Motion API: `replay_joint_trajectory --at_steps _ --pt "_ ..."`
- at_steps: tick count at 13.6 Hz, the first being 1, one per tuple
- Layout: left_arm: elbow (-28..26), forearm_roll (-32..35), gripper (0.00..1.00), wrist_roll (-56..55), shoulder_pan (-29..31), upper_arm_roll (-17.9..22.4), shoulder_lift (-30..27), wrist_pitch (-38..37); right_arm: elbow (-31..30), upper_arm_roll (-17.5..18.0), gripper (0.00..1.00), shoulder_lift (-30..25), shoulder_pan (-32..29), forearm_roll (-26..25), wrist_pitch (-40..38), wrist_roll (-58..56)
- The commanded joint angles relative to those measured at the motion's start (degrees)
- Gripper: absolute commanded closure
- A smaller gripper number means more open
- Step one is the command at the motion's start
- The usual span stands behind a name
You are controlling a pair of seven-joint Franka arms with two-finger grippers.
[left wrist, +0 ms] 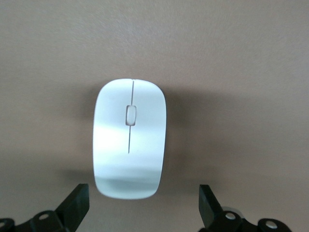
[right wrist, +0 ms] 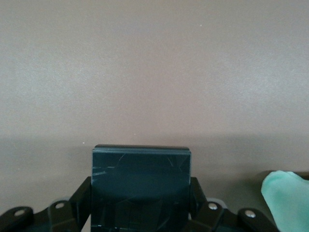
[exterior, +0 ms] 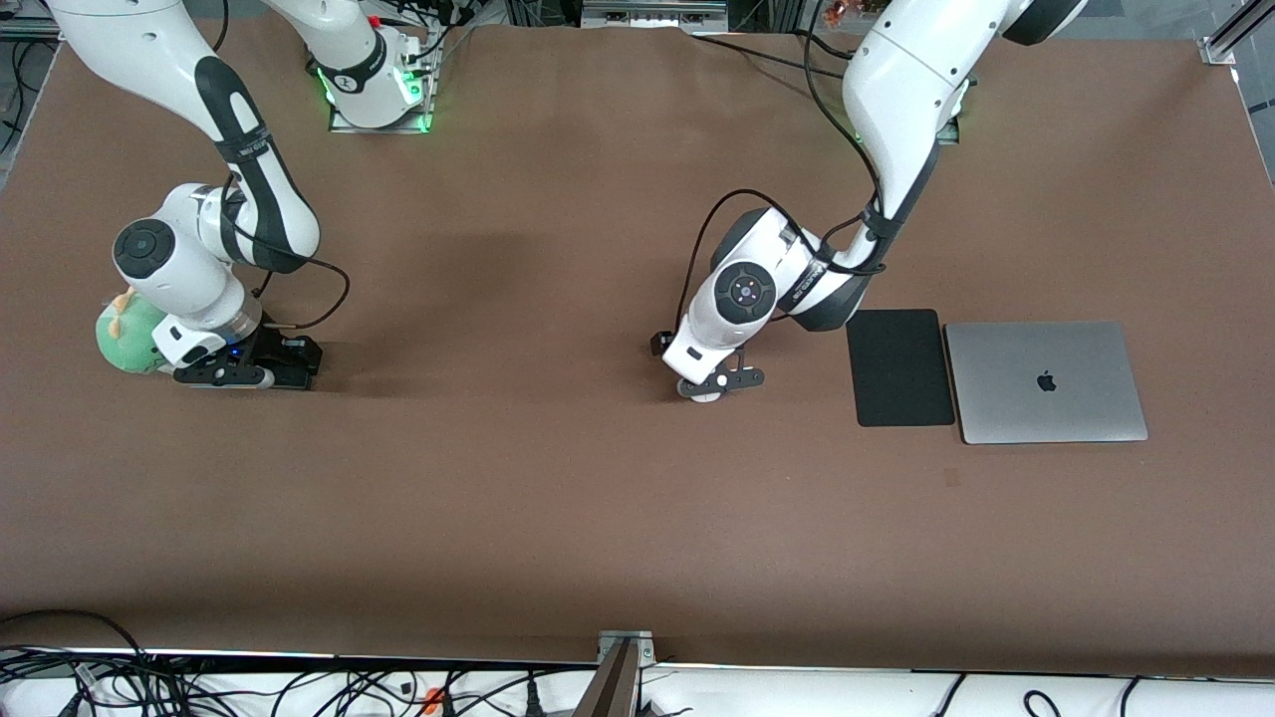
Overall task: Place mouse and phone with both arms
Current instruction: 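Set the phone beside the plush while the left gripper grasps the mouse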
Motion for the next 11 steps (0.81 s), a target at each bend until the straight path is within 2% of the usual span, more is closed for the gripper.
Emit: replay_joint_trajectory --at_steps 1,3,7,8,9,11 --pt "0.0 4.9 0.0 -0.4 -1.1 0.5 0.4 0.9 -0.7 0.5 0.61 1.5 -0.7 1.4 3.3 -2.7" --pt "0.0 7.0 0.0 0.3 -0.8 0.5 0.5 0.8 -0.4 0.5 0.59 2.9 -0.8 1.4 4.8 -3.6" --pt "0.0 7.1 0.0 0.7 -0.6 0.5 0.6 0.7 -0.3 0.5 0.54 4.2 -1.1 1.4 6.3 -5.6" --pt "0.0 7.1 0.0 0.8 -0.7 0.5 0.6 0.7 -0.3 0.5 0.33 4.2 -1.1 1.4 6.3 -6.1" --pt "-0.3 7.1 0.0 0.8 -0.9 0.5 0.7 0.8 -0.2 0.5 0.0 4.1 -1.1 1.4 6.2 -6.4" --pt "-0.4 7.1 0.0 0.7 -0.7 0.5 0.7 0.8 -0.1 0.6 0.0 3.6 -1.0 1.4 5.7 -6.5"
